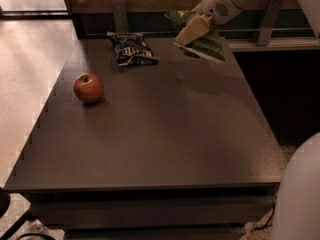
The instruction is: Move green jalapeno chip bag near blue chip bag
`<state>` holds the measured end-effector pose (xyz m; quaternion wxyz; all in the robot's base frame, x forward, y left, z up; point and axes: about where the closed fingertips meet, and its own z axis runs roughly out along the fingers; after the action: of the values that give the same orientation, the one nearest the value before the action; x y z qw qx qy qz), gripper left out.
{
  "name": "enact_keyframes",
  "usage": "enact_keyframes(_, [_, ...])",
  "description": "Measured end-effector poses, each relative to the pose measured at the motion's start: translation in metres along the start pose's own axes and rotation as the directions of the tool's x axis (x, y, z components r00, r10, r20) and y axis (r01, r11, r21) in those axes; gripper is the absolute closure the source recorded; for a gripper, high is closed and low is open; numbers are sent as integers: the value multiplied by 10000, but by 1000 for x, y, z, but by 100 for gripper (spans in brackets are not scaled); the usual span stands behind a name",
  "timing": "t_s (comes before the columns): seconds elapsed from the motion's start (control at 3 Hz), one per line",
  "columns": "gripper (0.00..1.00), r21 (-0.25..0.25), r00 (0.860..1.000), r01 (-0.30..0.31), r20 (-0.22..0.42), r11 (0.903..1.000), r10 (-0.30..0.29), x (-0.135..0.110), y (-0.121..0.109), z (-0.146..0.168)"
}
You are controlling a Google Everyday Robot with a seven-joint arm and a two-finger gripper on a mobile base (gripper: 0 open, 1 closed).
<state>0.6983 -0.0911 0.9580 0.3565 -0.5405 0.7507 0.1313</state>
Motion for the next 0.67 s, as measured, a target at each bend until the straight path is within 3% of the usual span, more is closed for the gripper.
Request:
enact_keyframes(0.33, [100, 224, 9972, -93, 746, 9997, 76, -12, -40, 24])
enact_keyframes(0.67, [100, 798, 9953, -400, 910, 9960, 327, -18, -69, 41])
